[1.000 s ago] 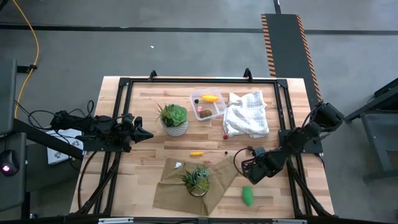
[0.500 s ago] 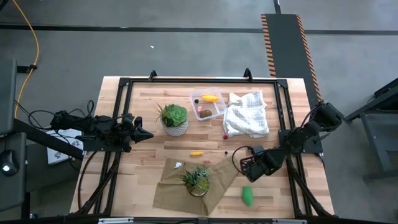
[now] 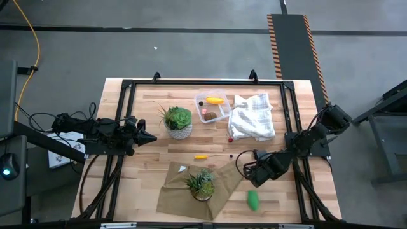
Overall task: Pick and placing Produce into tupperware
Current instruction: Put the red strawberry into the transparent bin
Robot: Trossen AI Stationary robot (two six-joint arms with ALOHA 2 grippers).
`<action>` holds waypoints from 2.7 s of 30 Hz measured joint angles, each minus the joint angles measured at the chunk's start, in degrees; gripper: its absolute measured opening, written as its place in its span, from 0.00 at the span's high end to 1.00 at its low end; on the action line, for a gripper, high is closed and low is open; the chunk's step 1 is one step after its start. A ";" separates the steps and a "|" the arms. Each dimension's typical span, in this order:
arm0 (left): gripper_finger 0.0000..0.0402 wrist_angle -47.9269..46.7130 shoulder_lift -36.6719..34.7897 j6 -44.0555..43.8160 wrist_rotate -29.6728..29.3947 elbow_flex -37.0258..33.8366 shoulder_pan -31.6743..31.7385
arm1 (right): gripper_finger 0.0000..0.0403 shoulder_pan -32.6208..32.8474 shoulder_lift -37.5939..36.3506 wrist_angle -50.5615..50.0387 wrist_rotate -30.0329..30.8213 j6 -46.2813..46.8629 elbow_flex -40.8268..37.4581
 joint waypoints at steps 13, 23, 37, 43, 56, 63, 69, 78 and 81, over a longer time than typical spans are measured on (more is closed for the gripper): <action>1.00 0.00 0.02 0.00 0.00 0.00 -0.02 | 0.65 -5.08 -0.11 -0.68 8.67 -11.07 8.21; 1.00 0.00 0.01 0.00 -0.02 0.00 0.00 | 0.65 -13.97 -0.13 -1.01 11.78 -26.69 16.43; 1.00 0.00 0.00 0.00 0.00 0.00 0.00 | 0.65 -27.34 -0.15 -2.97 7.05 -45.47 23.53; 1.00 0.00 0.02 0.00 -0.02 0.00 -0.02 | 0.65 -32.80 -0.15 -3.07 4.34 -53.12 25.79; 1.00 0.00 0.02 0.00 -0.02 0.00 -0.02 | 0.65 -49.05 -0.15 -3.32 -3.42 -74.51 27.98; 1.00 0.00 0.00 0.00 -0.01 0.00 0.00 | 0.65 -57.53 -0.15 -3.20 -8.08 -86.46 27.98; 1.00 0.00 0.01 0.00 -0.02 0.00 -0.02 | 0.65 -62.67 0.46 -0.74 -12.64 -93.63 28.00; 1.00 0.00 0.00 0.00 0.00 0.00 0.00 | 0.65 -64.75 6.85 4.01 -18.15 -97.17 28.02; 1.00 0.00 0.00 0.00 -0.01 0.00 -0.01 | 0.65 -64.73 8.85 4.98 -18.12 -97.96 28.02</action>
